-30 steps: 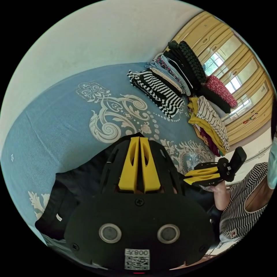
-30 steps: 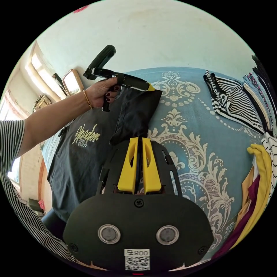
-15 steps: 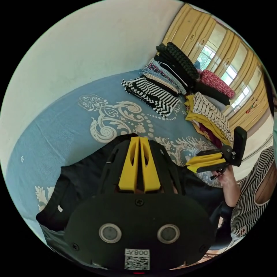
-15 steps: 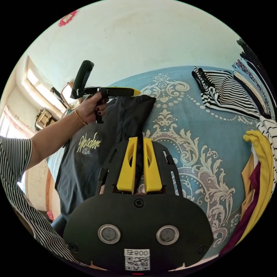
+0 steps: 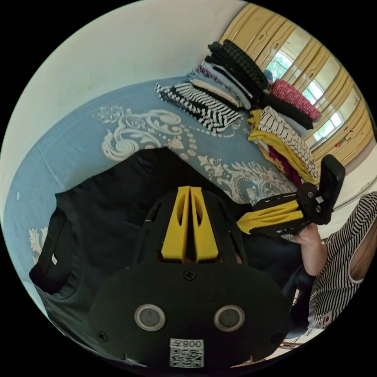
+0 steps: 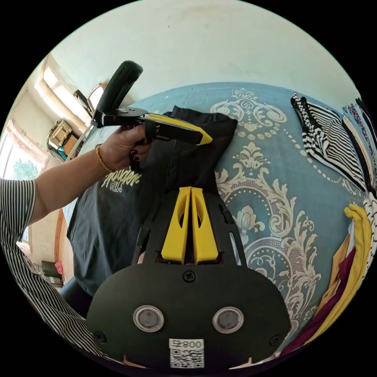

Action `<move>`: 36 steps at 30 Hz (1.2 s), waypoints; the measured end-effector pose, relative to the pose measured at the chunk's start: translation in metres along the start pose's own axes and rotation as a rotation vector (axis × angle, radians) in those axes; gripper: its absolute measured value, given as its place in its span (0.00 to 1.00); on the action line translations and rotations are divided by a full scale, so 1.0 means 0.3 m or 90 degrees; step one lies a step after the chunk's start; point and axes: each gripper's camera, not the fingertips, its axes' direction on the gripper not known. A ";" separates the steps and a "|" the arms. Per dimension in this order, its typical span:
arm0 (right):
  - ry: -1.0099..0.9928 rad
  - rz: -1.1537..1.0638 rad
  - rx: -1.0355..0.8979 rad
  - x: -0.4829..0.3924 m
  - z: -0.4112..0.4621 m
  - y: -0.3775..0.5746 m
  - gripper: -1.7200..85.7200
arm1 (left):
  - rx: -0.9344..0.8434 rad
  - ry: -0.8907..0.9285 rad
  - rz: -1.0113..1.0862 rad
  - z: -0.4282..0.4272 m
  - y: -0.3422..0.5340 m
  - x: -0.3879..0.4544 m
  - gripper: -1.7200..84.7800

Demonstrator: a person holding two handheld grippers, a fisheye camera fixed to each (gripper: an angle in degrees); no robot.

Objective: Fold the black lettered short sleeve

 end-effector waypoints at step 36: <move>-0.246 -0.439 -0.097 -1.532 -0.020 -1.313 0.10 | 0.434 -0.081 -0.843 0.123 2.417 -0.105 0.10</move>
